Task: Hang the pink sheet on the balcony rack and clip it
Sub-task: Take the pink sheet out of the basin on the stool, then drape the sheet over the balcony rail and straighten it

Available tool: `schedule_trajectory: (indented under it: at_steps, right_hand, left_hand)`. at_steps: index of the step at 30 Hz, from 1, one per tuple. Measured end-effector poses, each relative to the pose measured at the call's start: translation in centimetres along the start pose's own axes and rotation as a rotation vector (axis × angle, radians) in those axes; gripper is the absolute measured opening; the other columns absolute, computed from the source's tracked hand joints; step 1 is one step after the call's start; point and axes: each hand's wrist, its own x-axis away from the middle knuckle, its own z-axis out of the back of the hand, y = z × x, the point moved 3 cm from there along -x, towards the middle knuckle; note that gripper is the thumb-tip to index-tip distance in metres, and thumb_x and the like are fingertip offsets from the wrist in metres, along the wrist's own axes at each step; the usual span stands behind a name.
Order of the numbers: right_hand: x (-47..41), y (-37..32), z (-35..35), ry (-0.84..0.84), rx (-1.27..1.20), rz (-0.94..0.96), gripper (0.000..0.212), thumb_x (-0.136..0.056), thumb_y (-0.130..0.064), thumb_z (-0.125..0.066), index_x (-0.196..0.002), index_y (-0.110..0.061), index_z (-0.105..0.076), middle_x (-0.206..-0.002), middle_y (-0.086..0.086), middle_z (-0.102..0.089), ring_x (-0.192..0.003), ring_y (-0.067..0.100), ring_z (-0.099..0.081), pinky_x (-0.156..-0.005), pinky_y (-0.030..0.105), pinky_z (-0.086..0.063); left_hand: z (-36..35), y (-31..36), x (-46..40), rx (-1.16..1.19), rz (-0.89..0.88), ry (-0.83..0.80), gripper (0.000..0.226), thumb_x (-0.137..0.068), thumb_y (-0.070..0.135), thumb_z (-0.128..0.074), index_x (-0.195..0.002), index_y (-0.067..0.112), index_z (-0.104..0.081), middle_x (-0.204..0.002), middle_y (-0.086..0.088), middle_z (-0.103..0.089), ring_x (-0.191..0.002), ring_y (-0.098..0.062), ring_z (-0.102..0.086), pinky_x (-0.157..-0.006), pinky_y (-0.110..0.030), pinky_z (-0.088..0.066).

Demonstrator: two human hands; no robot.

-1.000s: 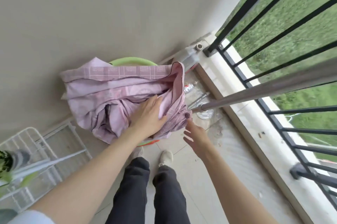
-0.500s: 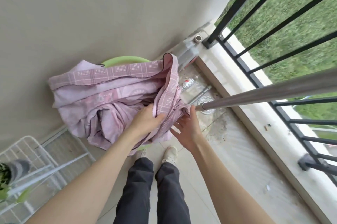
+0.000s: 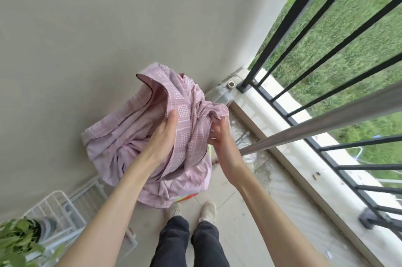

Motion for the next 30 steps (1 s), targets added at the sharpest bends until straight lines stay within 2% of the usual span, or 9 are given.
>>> schedule_trajectory:
  at_steps: [2,6,10,15,20,26,28,29,30]
  right_hand:
    - [1.1,-3.5,-1.0,-0.022,0.043,-0.002,0.053,-0.078,-0.075,-0.023,-0.096,-0.043,-0.061,-0.119,0.0,-0.065,-0.106,0.017,-0.06,-0.103,0.036,-0.042]
    - [2.9,-9.8,-3.6,-0.143,-0.046,0.059,0.054,-0.09,-0.063,-0.016,-0.104,-0.037,-0.061,-0.105,-0.002,-0.068,-0.082,0.015,-0.056,-0.08,0.029,-0.046]
    - [4.0,-13.9,-6.0,-0.32,-0.137,0.004,0.078,-0.086,-0.07,-0.009,-0.117,-0.017,-0.058,-0.091,0.002,-0.057,-0.08,0.016,-0.045,-0.068,0.025,-0.036]
    - [7.5,-22.1,-9.8,-0.422,-0.146,0.083,0.066,-0.09,-0.064,-0.012,-0.084,-0.015,-0.056,-0.061,0.004,-0.062,-0.066,0.017,-0.049,-0.061,0.027,-0.034]
    - [11.2,-28.8,-11.4,-0.548,-0.123,0.247,0.064,-0.089,-0.065,-0.016,-0.104,-0.016,-0.054,-0.08,0.003,-0.056,-0.068,0.012,-0.051,-0.061,0.026,-0.033]
    - [17.2,-39.0,-11.2,-0.585,-0.005,0.478,0.069,-0.086,-0.07,-0.016,-0.101,-0.022,-0.063,-0.068,-0.004,-0.048,-0.059,0.01,-0.039,-0.059,0.025,-0.027]
    - [20.0,-42.9,-10.8,-0.607,0.01,0.566,0.072,-0.082,-0.073,-0.023,-0.101,-0.019,-0.066,-0.08,0.007,-0.055,-0.072,0.025,-0.047,-0.073,0.027,-0.034]
    - [21.5,-44.7,-10.4,-0.6,0.006,0.606,0.074,-0.079,-0.076,-0.027,-0.103,-0.019,-0.067,-0.098,0.016,-0.055,-0.091,0.017,-0.027,-0.088,0.032,-0.034]
    - [23.0,-46.3,-10.0,-0.584,0.004,0.642,0.075,-0.078,-0.077,-0.027,-0.104,-0.02,-0.068,-0.113,0.02,-0.052,-0.131,0.034,-0.009,-0.099,0.036,-0.031]
  left_hand:
    - [2.1,3.1,1.0,-0.072,-0.04,0.082,0.055,-0.097,0.046,-0.021,-0.144,0.017,-0.026,-0.148,0.013,-0.022,-0.131,0.004,-0.017,-0.103,-0.006,-0.008]
    - [6.3,7.9,2.7,0.077,0.001,0.049,0.087,-0.075,0.08,-0.03,-0.144,0.028,-0.024,-0.145,0.022,-0.018,-0.134,0.004,-0.014,-0.113,-0.022,-0.007]
    - [9.5,11.4,4.6,0.182,0.101,-0.117,0.079,-0.071,0.081,-0.036,-0.134,0.033,-0.044,-0.142,0.015,-0.041,-0.131,-0.007,-0.036,-0.113,-0.032,-0.019]
    - [14.6,18.5,8.8,0.184,-0.17,-0.093,0.068,-0.078,0.069,-0.049,-0.127,0.022,-0.054,-0.131,0.008,-0.057,-0.126,-0.008,-0.047,-0.112,-0.037,-0.026]
    - [17.6,25.1,12.5,0.255,-0.358,-0.037,0.062,-0.078,0.062,-0.048,-0.121,0.019,-0.059,-0.123,0.003,-0.063,-0.119,-0.011,-0.055,-0.107,-0.038,-0.032]
    - [18.7,35.0,16.6,0.249,-0.615,-0.019,0.054,-0.085,0.056,-0.043,-0.114,0.014,-0.062,-0.116,0.002,-0.067,-0.112,-0.01,-0.059,-0.105,-0.035,-0.036]
    - [18.8,39.1,17.9,0.239,-0.706,-0.045,0.051,-0.087,0.055,-0.042,-0.113,0.016,-0.063,-0.115,0.003,-0.067,-0.111,-0.01,-0.06,-0.102,-0.033,-0.039]
    - [18.9,41.1,18.6,0.247,-0.741,-0.057,0.049,-0.087,0.054,-0.042,-0.11,0.017,-0.064,-0.112,0.004,-0.069,-0.109,-0.009,-0.061,-0.098,-0.031,-0.041]
    - [18.9,43.1,19.1,0.263,-0.772,-0.062,0.048,-0.086,0.056,-0.045,-0.108,0.019,-0.065,-0.11,0.004,-0.069,-0.107,-0.009,-0.062,-0.097,-0.031,-0.043]
